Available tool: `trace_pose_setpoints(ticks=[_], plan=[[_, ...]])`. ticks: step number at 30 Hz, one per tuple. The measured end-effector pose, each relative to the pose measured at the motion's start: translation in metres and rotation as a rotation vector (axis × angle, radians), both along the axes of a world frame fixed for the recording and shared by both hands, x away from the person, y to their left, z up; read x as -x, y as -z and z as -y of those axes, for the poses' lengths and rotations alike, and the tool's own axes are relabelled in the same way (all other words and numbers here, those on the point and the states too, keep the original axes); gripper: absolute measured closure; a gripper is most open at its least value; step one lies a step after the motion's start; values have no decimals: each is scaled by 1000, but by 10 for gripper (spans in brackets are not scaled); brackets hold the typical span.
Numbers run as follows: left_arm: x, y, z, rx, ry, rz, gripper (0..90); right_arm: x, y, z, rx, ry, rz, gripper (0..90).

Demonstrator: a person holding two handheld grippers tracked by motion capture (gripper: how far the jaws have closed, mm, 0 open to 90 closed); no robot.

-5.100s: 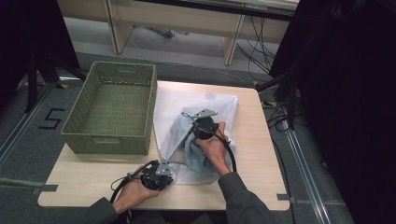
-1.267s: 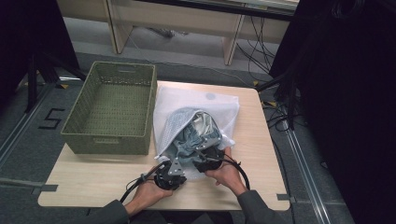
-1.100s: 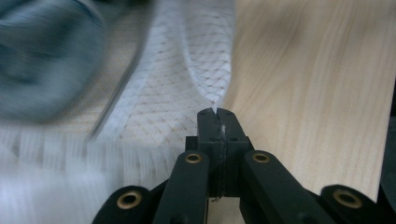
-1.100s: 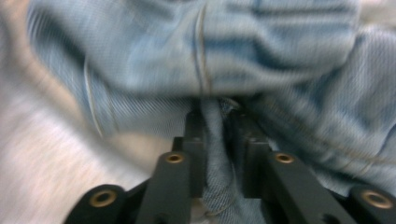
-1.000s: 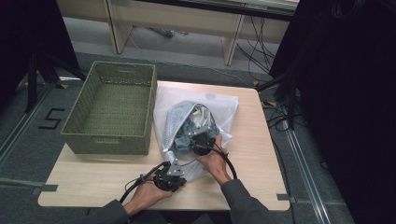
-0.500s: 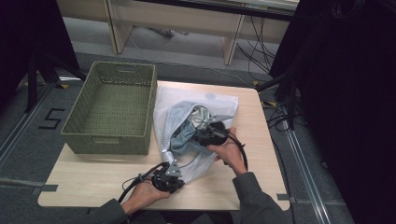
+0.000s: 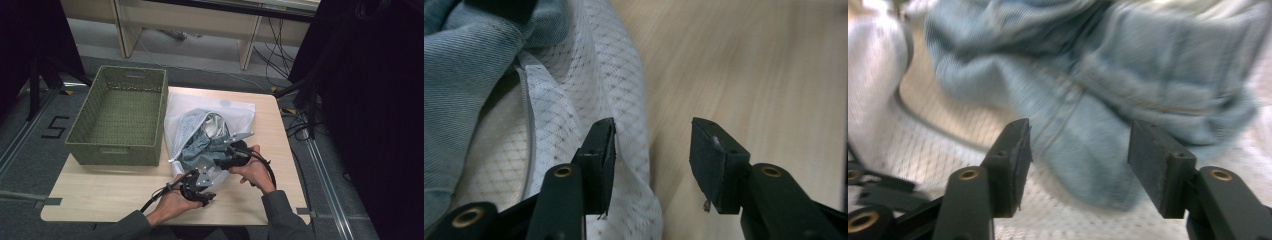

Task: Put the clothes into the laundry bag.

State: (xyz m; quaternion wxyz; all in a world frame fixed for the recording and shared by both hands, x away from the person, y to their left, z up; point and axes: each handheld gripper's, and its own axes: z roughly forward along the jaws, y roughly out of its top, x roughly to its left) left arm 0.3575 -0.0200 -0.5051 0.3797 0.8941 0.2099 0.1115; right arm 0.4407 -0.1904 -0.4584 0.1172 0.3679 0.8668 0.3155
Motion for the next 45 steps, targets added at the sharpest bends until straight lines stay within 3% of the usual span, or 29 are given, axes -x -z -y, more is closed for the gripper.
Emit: trace_pose_setpoints(ticks=[1, 2, 3, 4, 5, 7, 8, 10, 12, 15, 18, 19, 20, 21, 22, 24, 27, 30, 31, 33, 34, 35, 36, 38, 40, 42, 44, 45], plan=[[0, 2, 1, -6, -15, -3, 558, 1, 2, -2, 24, -17, -18, 424], [0, 4, 2, -9, -28, 1, 577, 0, 9, -6, 32, -22, -2, 435], [-2, 6, 2, -13, -22, 15, 621, -1, 12, -8, 56, -25, -20, 485], [-3, 8, 2, 10, -35, -5, 660, -2, 17, -12, 71, -17, 6, 565], [-5, 8, 3, 16, -35, -2, 712, -4, 18, -12, 86, -52, -2, 666], [-4, 8, 5, 14, -38, -17, 819, -6, 18, -14, 93, -47, 27, 786], [-4, 8, 5, 9, -31, -4, 861, -5, 16, -16, 91, -44, 39, 812], [-2, 8, 5, 6, -29, -4, 884, -3, 12, -19, 80, -46, 45, 836], [1, 7, 5, 1, -19, -8, 887, -3, 8, -20, 50, -43, 14, 847], [4, 6, 6, -17, 10, -5, 888, -5, 11, -28, 0, -1, 3, 855], [5, 5, 5, -31, 28, 11, 889, -14, 12, -41, 5, 5, 23, 861], [7, 6, 4, -16, 9, -3, 890, -19, 11, -44, 10, 14, 22, 862], [8, 6, 3, -16, 11, 0, 890, -24, 13, -48, -3, 30, 63, 863], [8, 6, 1, -19, 16, 4, 890, -29, 11, -51, 2, 48, 60, 863], [9, 6, 0, -17, 9, -3, 890, -36, 14, -54, 14, 52, 118, 862], [9, 6, -4, -16, 13, 7, 890, -45, 18, -61, 65, 77, 145, 862], [9, 6, -9, -21, 1, -9, 889, -55, 25, -66, 82, 104, 204, 863], [8, 6, -15, -16, -11, -23, 889, -57, 25, -63, 67, 135, 194, 859], [7, 6, -15, -2, -17, -40, 888, -56, 24, -63, 57, 139, 171, 856], [5, 5, -17, -14, 0, -34, 888, -53, 22, -61, 40, 98, 165, 838], [7, 5, -16, 1, -5, -62, 887, -52, 20, -58, 18, 69, 126, 819], [9, 6, -15, 15, -9, -73, 887, -49, 22, -58, -37, 66, 74, 794], [10, 5, -14, 9, 3, -78, 885, -47, 20, -53, -50, 36, 14, 765], [12, 5, -12, 6, 11, -77, 883, -42, 24, -48, -112, 25, -15, 718], [13, 5, -11, 1, 17, -74, 880, -40, 22, -45, -115, 2, -37, 630], [12, 5, -11, 3, 17, -78, 877, -34, 16, -44, -78, 11, -80, 560], [12, 5, -11, 6, 14, -81, 873, -30, 15, -45, -78, 15, -74, 534], [12, 5, -11, 4, 18, -82, 870, -24, 8, -40, -64, -34, -66, 498]])
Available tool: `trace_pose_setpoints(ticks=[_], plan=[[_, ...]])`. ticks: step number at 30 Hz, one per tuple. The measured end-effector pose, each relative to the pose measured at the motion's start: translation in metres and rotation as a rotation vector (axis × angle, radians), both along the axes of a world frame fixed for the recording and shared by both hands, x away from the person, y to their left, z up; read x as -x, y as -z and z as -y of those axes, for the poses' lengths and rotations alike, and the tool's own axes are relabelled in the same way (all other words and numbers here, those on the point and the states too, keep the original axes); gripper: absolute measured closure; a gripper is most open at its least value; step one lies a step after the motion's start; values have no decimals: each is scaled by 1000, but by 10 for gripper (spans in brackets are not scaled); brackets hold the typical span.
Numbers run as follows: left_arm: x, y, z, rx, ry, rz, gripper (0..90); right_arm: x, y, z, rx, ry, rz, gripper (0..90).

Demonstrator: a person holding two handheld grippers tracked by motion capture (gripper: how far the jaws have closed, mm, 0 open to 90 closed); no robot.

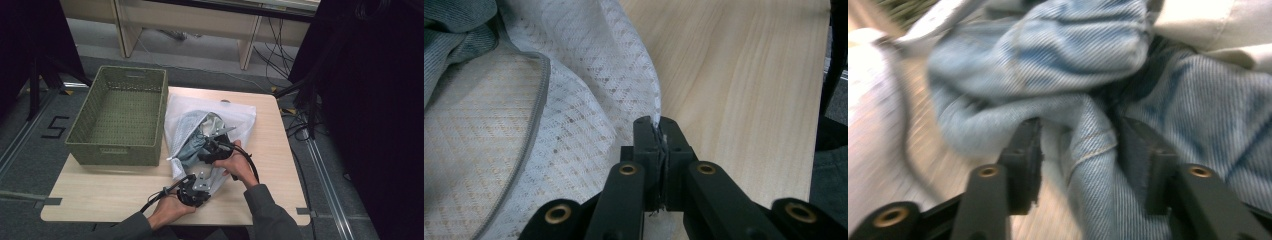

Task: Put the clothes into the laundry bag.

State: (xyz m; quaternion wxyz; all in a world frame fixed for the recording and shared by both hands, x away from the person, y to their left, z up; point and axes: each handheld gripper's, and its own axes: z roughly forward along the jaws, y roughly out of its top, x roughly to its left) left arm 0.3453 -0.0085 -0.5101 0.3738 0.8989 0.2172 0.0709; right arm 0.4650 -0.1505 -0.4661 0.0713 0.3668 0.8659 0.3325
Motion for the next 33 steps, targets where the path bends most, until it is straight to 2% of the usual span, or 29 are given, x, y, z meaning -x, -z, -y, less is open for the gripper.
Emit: trace_pose_setpoints(ticks=[1, 2, 3, 5, 6, 8, 9, 11, 12, 14, 15, 16, 17, 18, 19, 20, 21, 22, 23, 24, 25, 27, 28, 30, 31, 32, 33], plan=[[0, 0, 0, -1, -3, 2, 870, 3, -2, 2, -33, -16, 13, 486], [1, 0, 0, 5, -5, 2, 867, 4, -4, 6, -31, -28, 51, 477], [0, 0, 0, 0, 8, 15, 865, 8, -8, 8, -39, -20, 39, 472], [0, 0, 0, 0, -5, 6, 861, 14, -14, 16, -5, -30, 50, 471], [0, 0, 0, -4, -3, 9, 859, 18, -14, 18, -4, -37, 57, 481], [1, 0, 1, 2, 0, 4, 857, 25, -13, 22, 44, -18, 28, 499], [1, 1, 2, 8, -2, 6, 856, 27, -11, 22, 57, -48, 42, 512], [0, 0, 2, 0, 10, 24, 858, 28, -1, 20, 86, -41, 30, 596], [1, 0, 2, 2, 0, 14, 863, 27, 4, 18, 115, -50, 26, 670], [1, 0, 2, -3, 8, 16, 875, 25, 16, 12, 160, -52, 37, 750], [0, -1, 1, -25, 29, 24, 881, 23, 18, 8, 167, -40, 41, 789], [1, 0, 2, -5, 16, 26, 884, 21, 18, 6, 167, -28, 39, 814], [2, 1, 2, -3, 14, 24, 886, 19, 18, 3, 165, -8, 38, 833], [1, 0, 1, -4, 15, 22, 888, 18, 19, 1, 168, 8, 58, 848], [-1, -2, -1, -48, 53, 35, 888, 16, 20, 0, 182, 17, 91, 858], [1, 0, 1, -6, 19, 25, 889, 16, 20, -4, 180, 52, 94, 866], [1, 0, 1, -3, 17, 30, 889, 14, 21, -6, 181, 66, 124, 871], [1, 0, 0, -19, 31, 34, 889, 12, 21, -8, 182, 77, 146, 875], [3, 1, 1, 1, 5, 16, 889, 10, 19, -10, 193, 88, 131, 877], [2, 1, 0, -2, 14, 27, 889, 5, 18, -10, 199, 100, 153, 879], [3, 1, 0, 2, 6, 22, 889, 0, 19, -11, 190, 117, 169, 880], [4, 1, 0, 5, -2, 16, 889, -8, 20, -11, 183, 143, 177, 880], [2, 0, 0, -1, 10, 26, 889, -12, 21, -12, 185, 159, 188, 880], [3, 1, 0, 13, -5, 8, 889, -19, 22, -13, 196, 181, 209, 880], [2, 1, -1, 9, 3, 16, 889, -23, 25, -13, 187, 206, 238, 880], [3, 1, -1, 10, 2, 15, 889, -26, 25, -12, 186, 202, 223, 880], [3, 1, 0, 11, -2, 10, 889, -27, 26, -12, 188, 186, 231, 880]])
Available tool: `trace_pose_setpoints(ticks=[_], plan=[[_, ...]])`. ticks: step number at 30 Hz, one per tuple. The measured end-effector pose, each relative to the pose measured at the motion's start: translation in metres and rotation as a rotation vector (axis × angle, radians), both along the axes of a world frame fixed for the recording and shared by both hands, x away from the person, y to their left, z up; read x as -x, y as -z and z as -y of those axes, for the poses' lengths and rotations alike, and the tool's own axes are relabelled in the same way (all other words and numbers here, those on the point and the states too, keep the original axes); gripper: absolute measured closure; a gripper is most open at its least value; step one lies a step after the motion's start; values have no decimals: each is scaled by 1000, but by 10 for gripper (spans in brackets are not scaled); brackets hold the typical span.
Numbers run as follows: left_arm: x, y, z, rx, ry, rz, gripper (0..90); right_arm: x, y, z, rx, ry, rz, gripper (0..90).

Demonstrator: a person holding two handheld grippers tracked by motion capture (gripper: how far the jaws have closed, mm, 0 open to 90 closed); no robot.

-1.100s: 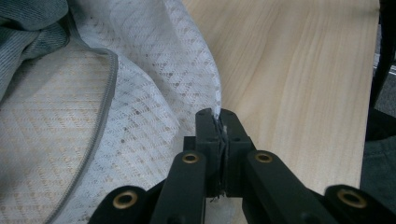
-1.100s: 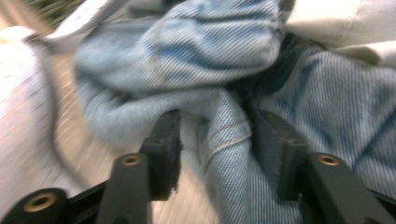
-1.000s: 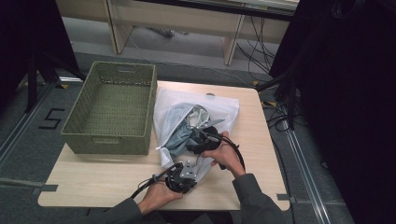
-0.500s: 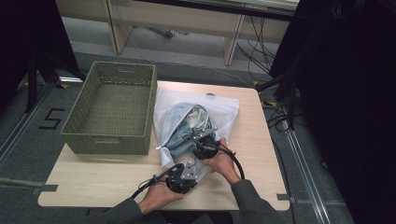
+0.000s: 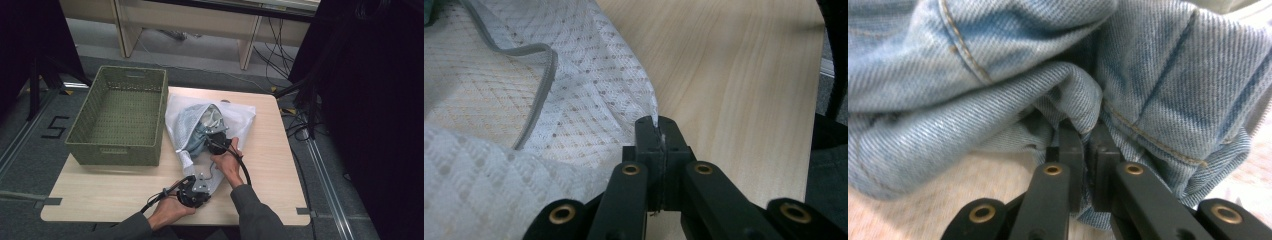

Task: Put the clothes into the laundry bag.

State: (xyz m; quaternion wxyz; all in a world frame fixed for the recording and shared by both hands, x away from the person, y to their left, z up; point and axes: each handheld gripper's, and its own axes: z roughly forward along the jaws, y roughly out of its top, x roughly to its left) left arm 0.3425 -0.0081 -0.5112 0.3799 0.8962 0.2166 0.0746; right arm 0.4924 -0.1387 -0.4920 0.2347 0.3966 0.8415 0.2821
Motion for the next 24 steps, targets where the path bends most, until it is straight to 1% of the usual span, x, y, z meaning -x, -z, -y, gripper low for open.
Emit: trace_pose_setpoints(ticks=[1, 2, 3, 4, 5, 6, 7, 8, 9, 10, 11, 12, 13, 14, 15, 16, 17, 18, 19, 20, 21, 22, 23, 24], plan=[[-2, -1, -1, -19, 21, 7, 889, 2, 0, -2, -13, 17, -1, 879], [-2, 0, 0, 4, 0, -12, 888, 3, 1, 1, -1, -11, 4, 876], [-4, -2, -3, -41, 36, -7, 888, 3, 1, 2, -18, -13, 1, 870], [-3, 0, -1, 7, 1, -18, 886, 4, 1, 5, -46, -27, -32, 857], [-2, 0, 0, 15, -8, -35, 882, 4, 0, 8, -84, -36, -68, 827], [-3, 0, -1, 12, -6, -38, 877, 5, 1, 10, -134, -46, -101, 788], [-7, -3, -4, -45, 49, -18, 870, 8, -2, 12, -166, -47, -165, 763], [-5, -2, -3, -27, 32, -42, 863, 10, -2, 14, -166, -61, -160, 741], [-6, -3, -3, -28, 34, -45, 856, 12, -3, 16, -175, -72, -168, 716], [-6, -3, -3, -27, 37, -40, 851, 14, -7, 17, -188, -76, -181, 688], [-5, -2, -2, -15, 32, -41, 844, 16, -12, 20, -205, -88, -200, 653], [-5, -3, -3, -27, 42, -39, 837, 19, -18, 22, -231, -99, -207, 621], [-5, -3, -3, -25, 40, -40, 832, 20, -23, 26, -244, -145, -178, 611], [-4, -3, -2, -15, 33, -44, 828, 22, -31, 31, -281, -137, -174, 606], [-4, -3, -2, -13, 33, -45, 826, 24, -38, 37, -298, -147, -165, 603], [-4, -3, -2, -14, 34, -45, 823, 26, -44, 42, -316, -137, -121, 610], [-4, -2, -2, -8, 29, -51, 820, 27, -50, 49, -292, -126, -88, 632], [-3, -2, -1, -7, 25, -57, 814, 28, -54, 55, -287, -111, -69, 631], [-3, -2, -1, -3, 26, -57, 811, 28, -54, 58, -303, -100, -56, 634], [-4, -3, -1, -15, 39, -41, 810, 29, -53, 61, -295, -109, -69, 637], [-3, -3, -1, -13, 28, -50, 810, 31, -50, 60, -302, -96, -87, 639], [-3, -3, -1, -22, 38, -42, 810, 33, -47, 61, -261, -105, -103, 642], [-5, -4, -2, -36, 55, -30, 811, 34, -43, 59, -219, -102, -109, 648], [-5, -4, -2, -36, 55, -30, 812, 35, -41, 57, -189, -116, -125, 666]])
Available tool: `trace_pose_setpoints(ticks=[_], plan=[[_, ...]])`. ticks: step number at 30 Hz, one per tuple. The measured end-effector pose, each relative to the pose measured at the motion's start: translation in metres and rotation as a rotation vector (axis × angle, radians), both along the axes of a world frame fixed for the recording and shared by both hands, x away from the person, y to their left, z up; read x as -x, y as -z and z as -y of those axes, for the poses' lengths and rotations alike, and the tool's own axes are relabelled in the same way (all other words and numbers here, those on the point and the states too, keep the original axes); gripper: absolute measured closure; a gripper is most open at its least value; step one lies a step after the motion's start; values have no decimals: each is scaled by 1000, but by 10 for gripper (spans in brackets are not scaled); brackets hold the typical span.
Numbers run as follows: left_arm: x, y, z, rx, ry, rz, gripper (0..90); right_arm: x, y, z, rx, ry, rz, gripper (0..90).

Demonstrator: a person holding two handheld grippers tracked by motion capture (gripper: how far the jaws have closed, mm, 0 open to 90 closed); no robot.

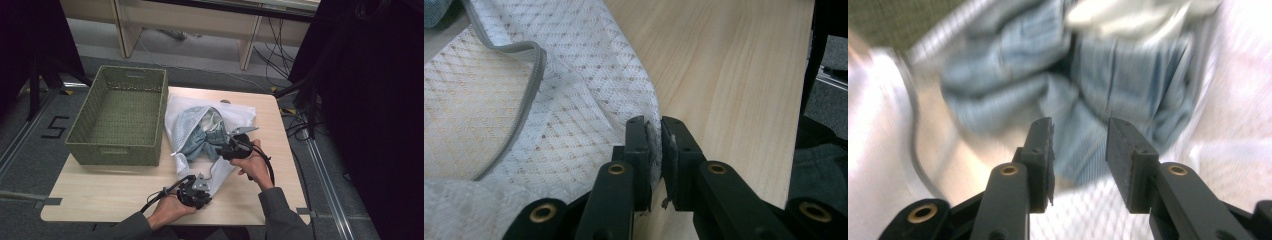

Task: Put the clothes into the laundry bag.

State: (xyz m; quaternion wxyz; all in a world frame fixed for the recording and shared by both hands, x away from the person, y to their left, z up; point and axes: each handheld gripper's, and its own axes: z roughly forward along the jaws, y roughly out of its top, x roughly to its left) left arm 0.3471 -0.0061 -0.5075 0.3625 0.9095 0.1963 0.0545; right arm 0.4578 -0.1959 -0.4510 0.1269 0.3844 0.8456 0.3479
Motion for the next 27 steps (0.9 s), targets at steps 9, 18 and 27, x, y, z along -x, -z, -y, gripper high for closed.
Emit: trace_pose_setpoints(ticks=[9, 18, 27], plan=[[2, 0, 0, -4, 0, -2, 852, -14, 33, -26, 170, 14, -8, 811], [2, 1, 0, -7, 12, 17, 873, -25, 45, -33, 208, 48, 10, 897], [12, -22, -9, 138, -47, 5, 639, -17, 11, -13, 40, 43, 73, 621]])
